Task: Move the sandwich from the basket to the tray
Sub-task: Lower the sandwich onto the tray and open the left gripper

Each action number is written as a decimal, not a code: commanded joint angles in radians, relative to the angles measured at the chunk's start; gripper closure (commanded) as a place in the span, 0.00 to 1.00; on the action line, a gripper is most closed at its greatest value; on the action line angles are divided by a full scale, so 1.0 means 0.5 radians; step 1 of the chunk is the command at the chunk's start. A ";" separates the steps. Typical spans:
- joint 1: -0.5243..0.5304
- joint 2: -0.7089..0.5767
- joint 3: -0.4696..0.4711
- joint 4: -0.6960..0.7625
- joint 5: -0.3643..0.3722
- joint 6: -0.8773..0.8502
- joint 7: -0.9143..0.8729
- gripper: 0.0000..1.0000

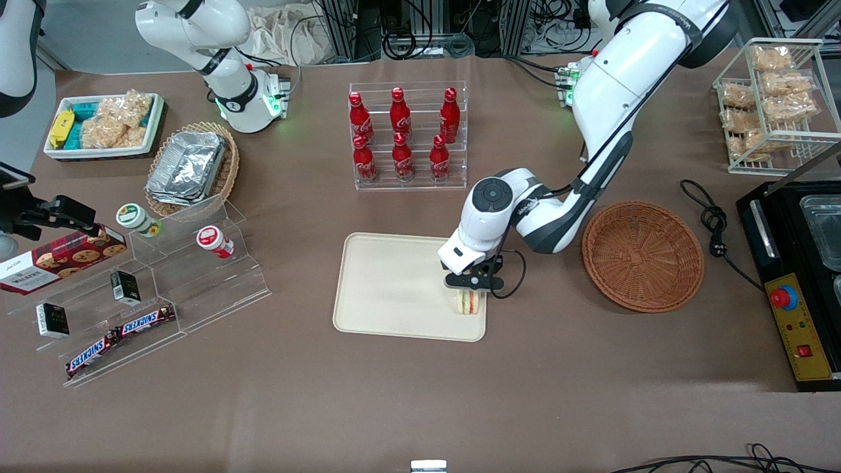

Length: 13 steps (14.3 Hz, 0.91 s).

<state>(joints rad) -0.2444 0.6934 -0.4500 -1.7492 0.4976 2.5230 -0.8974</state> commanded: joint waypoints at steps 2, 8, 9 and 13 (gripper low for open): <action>0.034 -0.083 0.007 0.087 0.011 -0.005 -0.119 0.00; 0.160 -0.463 -0.002 0.078 -0.142 -0.363 -0.157 0.00; 0.160 -0.521 -0.002 0.087 -0.197 -0.452 -0.141 0.00; 0.307 -0.702 -0.002 0.093 -0.408 -0.597 -0.001 0.00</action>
<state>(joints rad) -0.1337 0.3976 -0.4466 -1.6852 0.3523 2.2613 -0.9499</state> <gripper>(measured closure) 0.000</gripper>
